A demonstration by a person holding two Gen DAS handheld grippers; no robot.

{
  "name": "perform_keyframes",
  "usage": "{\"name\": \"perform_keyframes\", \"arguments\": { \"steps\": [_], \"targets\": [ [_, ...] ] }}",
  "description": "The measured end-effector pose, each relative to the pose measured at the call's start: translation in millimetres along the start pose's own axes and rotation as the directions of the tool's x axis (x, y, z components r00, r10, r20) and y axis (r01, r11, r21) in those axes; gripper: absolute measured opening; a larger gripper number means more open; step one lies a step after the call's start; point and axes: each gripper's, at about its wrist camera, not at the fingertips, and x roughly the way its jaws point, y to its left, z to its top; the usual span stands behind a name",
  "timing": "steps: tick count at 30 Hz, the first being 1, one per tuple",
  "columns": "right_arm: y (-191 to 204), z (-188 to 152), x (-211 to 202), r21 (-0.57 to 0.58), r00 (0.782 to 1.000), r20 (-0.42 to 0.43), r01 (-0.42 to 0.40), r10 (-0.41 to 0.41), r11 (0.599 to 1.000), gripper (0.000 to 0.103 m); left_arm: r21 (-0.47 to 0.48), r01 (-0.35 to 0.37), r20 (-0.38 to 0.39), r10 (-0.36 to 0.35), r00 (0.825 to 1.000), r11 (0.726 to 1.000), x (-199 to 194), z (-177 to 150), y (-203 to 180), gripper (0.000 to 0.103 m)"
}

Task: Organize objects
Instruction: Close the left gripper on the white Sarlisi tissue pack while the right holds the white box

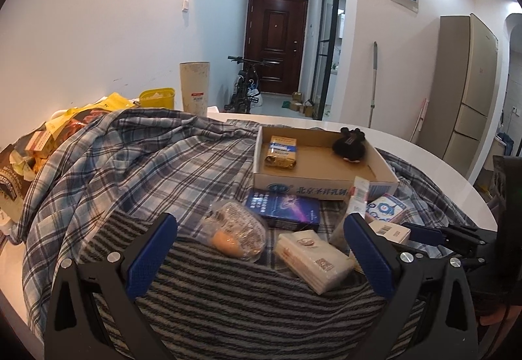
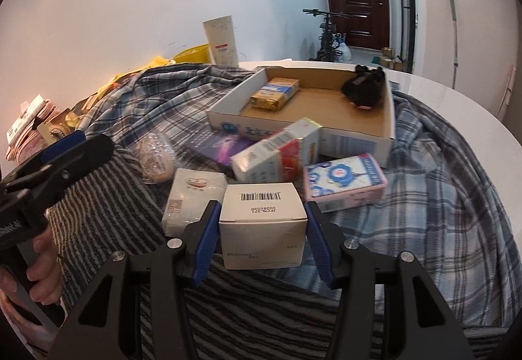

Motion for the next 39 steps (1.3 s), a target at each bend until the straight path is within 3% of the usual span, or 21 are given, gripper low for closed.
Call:
{"name": "perform_keyframes", "arguments": {
  "steps": [14, 19, 22, 27, 31, 34, 39],
  "targets": [
    [33.8, 3.2, -6.6, -0.009, 0.99, -0.005, -0.141, 0.141, 0.99, 0.051, -0.011, 0.026, -0.006, -0.026, 1.0, 1.0, -2.5, 0.2, 9.2, 0.103],
    [20.8, 5.3, -23.9, 0.001, 0.996, 0.056, -0.071, 0.071, 0.997, 0.051, 0.08, 0.049, -0.041, -0.046, 0.998, 0.996, 5.0, -2.7, -5.7, 0.103],
    [1.9, 5.6, -27.5, 0.037, 0.998, 0.06, -0.016, 0.014, 0.999, 0.051, 0.171, 0.091, -0.105, -0.074, 0.992, 0.981, 16.2, -7.0, -24.9, 0.103],
    [-25.2, 4.7, -33.5, 0.096, 0.997, 0.069, 0.029, -0.035, 0.995, 0.051, 0.255, 0.124, -0.212, -0.07, 0.975, 0.959, 41.4, -12.7, -46.8, 0.103],
    [-36.4, 2.7, -36.6, 0.119, 0.995, 0.086, 0.043, -0.053, 0.992, 0.051, 0.194, 0.166, -0.324, -0.096, 0.941, 0.967, 70.4, -10.0, -41.5, 0.102],
    [-40.9, 0.4, -38.4, 0.13, 0.995, 0.09, 0.038, -0.05, 0.991, 0.051, 0.126, 0.186, -0.392, -0.124, 0.912, 0.974, 86.2, -9.5, -32.2, 0.092],
    [-48.2, -1.2, -36.8, 0.143, 0.995, 0.091, 0.032, -0.045, 0.989, 0.051, 0.102, 0.165, -0.432, -0.105, 0.896, 0.981, 97.2, -11.2, -23.4, 0.092]
  ]
}}
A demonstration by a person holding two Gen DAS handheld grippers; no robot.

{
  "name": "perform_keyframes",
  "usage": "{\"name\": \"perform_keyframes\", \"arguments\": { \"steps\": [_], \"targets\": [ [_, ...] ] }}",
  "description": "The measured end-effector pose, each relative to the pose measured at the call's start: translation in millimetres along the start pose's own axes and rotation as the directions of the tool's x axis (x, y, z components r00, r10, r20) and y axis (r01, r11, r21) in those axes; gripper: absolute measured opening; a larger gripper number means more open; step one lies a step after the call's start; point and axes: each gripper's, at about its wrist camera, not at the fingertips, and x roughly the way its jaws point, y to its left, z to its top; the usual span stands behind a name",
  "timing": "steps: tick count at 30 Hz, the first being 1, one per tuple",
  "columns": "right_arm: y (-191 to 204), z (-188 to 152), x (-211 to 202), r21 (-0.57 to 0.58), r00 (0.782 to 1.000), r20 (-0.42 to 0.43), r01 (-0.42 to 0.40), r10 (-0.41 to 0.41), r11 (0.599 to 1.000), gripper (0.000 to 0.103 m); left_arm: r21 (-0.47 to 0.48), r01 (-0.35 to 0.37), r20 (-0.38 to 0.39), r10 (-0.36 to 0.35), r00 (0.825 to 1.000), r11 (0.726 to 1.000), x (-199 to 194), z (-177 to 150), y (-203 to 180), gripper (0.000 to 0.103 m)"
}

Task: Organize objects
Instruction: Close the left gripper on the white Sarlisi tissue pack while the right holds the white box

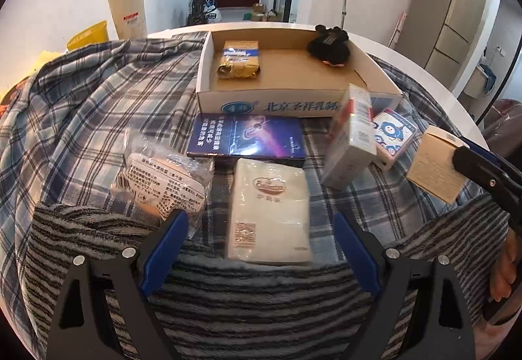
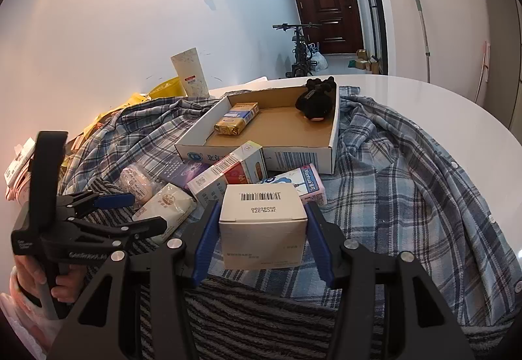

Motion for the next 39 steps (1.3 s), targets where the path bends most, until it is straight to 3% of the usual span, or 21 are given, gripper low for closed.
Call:
{"name": "perform_keyframes", "arguments": {
  "steps": [3, 8, 14, 16, 17, 25, 31, 39],
  "targets": [
    [-2.2, 0.5, -0.1, 0.001, 1.0, 0.005, -0.01, 0.01, 1.0, 0.051, 0.012, 0.026, -0.034, -0.026, 0.999, 1.0, 4.7, -0.7, -2.1, 0.092],
    [-5.2, 1.3, 2.3, 0.011, 1.0, 0.01, -0.019, 0.018, 1.0, 0.051, 0.051, 0.014, -0.086, -0.009, 0.996, 0.999, 15.8, 1.7, -9.9, 0.091],
    [-8.5, -1.0, 1.8, 0.026, 1.0, 0.012, -0.022, 0.021, 0.999, 0.051, 0.047, -0.007, -0.108, 0.012, 0.994, 0.999, 22.2, 1.0, -8.0, 0.071],
    [-9.4, -0.8, 2.1, 0.03, 1.0, 0.011, -0.024, 0.024, 0.999, 0.051, 0.048, -0.019, -0.093, 0.024, 0.995, 0.999, 19.7, 1.8, -6.3, 0.054],
    [-9.1, -0.2, 2.5, 0.03, 1.0, 0.01, -0.024, 0.024, 0.999, 0.051, 0.035, -0.027, -0.079, 0.03, 0.996, 0.999, 16.9, 2.5, -3.2, 0.053],
    [-8.4, 1.1, -0.4, 0.021, 1.0, 0.021, -0.007, 0.006, 1.0, 0.051, 0.013, -0.014, 0.027, 0.013, 1.0, 1.0, -13.8, 4.3, 4.1, 0.049],
    [-6.7, 5.4, -10.2, 0.017, 0.999, 0.044, 0.013, -0.014, 1.0, 0.051, 0.055, -0.016, 0.132, 0.009, 0.991, 0.998, -44.0, 6.4, -4.8, 0.049],
    [2.9, 10.6, -24.5, -0.004, 0.997, 0.075, 0.026, -0.026, 1.0, 0.051, 0.045, -0.014, 0.193, 0.005, 0.981, 0.999, -67.1, 10.8, -6.1, 0.049]
  ]
}}
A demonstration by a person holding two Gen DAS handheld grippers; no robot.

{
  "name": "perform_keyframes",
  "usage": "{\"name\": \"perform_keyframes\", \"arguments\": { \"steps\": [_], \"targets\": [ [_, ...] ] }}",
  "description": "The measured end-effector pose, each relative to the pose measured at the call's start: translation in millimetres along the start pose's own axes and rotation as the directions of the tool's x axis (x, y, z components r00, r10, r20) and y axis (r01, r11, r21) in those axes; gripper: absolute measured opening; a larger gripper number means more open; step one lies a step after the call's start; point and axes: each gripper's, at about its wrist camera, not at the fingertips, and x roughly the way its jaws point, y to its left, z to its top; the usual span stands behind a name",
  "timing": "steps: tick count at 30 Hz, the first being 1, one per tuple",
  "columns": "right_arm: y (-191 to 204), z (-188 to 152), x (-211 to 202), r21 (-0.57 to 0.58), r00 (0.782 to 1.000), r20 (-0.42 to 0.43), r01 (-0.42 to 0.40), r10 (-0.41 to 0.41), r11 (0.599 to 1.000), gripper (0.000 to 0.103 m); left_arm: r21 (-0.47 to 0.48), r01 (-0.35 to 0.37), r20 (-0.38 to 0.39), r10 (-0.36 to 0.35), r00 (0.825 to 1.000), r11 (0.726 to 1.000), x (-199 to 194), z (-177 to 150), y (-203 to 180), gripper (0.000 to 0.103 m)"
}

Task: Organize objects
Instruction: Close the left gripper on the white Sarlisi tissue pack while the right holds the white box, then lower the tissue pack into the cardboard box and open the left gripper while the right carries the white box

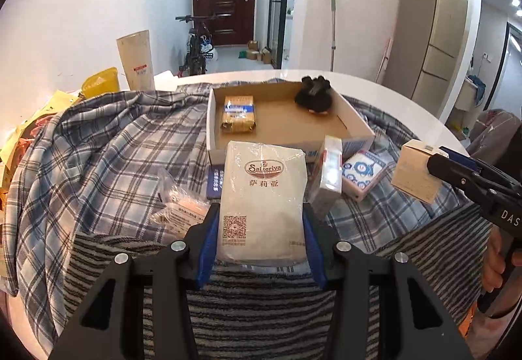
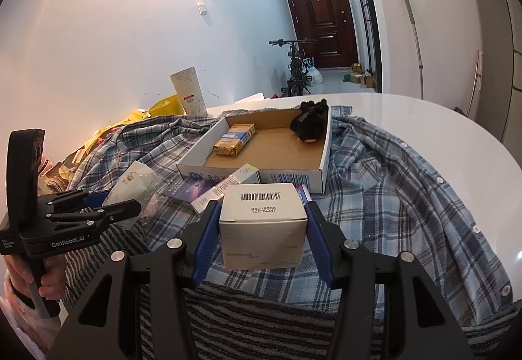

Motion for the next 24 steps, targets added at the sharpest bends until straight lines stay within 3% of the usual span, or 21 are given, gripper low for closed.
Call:
{"name": "perform_keyframes", "arguments": {
  "steps": [8, 15, 20, 24],
  "targets": [
    [11.1, 35.8, -11.2, -0.081, 0.995, 0.083, 0.063, -0.056, 0.995, 0.051, -0.021, -0.015, 0.052, 0.016, 0.999, 1.0, 2.0, 39.8, 8.9, 0.049],
    [23.7, 89.2, -2.1, -0.169, 0.966, 0.198, 0.201, -0.166, 0.965, 0.051, -0.032, 0.011, 0.026, -0.01, 1.0, 0.999, 27.5, 91.7, 12.0, 0.049],
    [22.7, 124.4, 19.1, -0.155, 0.97, 0.189, 0.181, -0.151, 0.971, 0.051, -0.102, 0.046, 0.045, -0.041, 0.998, 0.994, 43.3, 119.5, 18.1, 0.049],
    [18.5, 142.4, 33.8, -0.123, 0.971, 0.191, 0.168, -0.142, 0.978, 0.051, -0.099, 0.027, 0.038, -0.024, 0.999, 0.995, 62.9, 127.5, 17.0, 0.049]
  ]
}}
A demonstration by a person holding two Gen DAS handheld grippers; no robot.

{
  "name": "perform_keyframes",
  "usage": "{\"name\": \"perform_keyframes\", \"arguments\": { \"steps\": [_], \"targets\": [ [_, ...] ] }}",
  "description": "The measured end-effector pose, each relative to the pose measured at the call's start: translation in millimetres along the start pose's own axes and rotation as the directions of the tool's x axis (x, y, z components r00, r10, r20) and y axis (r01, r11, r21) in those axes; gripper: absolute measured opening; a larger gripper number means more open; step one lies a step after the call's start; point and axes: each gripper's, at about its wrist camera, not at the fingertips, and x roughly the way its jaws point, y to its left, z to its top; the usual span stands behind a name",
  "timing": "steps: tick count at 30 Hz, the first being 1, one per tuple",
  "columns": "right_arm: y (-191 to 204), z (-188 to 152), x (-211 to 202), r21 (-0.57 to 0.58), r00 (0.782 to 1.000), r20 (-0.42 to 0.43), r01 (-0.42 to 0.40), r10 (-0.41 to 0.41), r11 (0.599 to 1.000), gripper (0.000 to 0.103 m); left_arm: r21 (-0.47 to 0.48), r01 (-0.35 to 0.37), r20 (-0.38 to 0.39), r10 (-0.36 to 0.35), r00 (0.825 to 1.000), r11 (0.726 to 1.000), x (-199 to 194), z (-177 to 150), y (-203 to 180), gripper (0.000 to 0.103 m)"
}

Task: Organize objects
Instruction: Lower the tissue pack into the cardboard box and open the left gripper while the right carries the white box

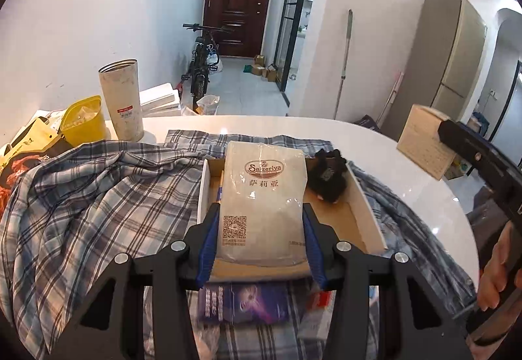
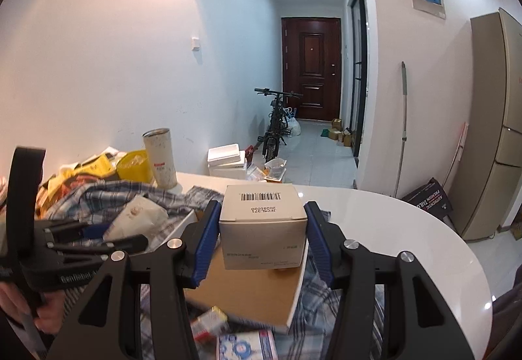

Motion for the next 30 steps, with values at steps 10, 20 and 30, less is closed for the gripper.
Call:
{"name": "perform_keyframes", "arguments": {
  "steps": [10, 20, 30],
  "targets": [
    [-25.5, -24.2, 42.4, 0.077, 0.998, -0.063, 0.016, -0.011, 0.997, 0.051, -0.083, 0.043, -0.182, -0.057, 0.982, 0.996, 71.7, -17.5, 20.9, 0.049],
    [-28.0, -41.2, 70.4, 0.08, 0.989, -0.147, 0.033, -0.021, 0.996, 0.051, -0.045, -0.015, -0.268, 0.003, 0.963, 0.999, 106.0, -39.0, 26.6, 0.049],
    [-34.7, -50.8, 80.7, 0.076, 0.982, -0.186, 0.058, -0.043, 0.995, 0.051, -0.016, -0.022, -0.264, 0.017, 0.964, 1.0, 105.2, -41.1, 22.9, 0.052]
  ]
}}
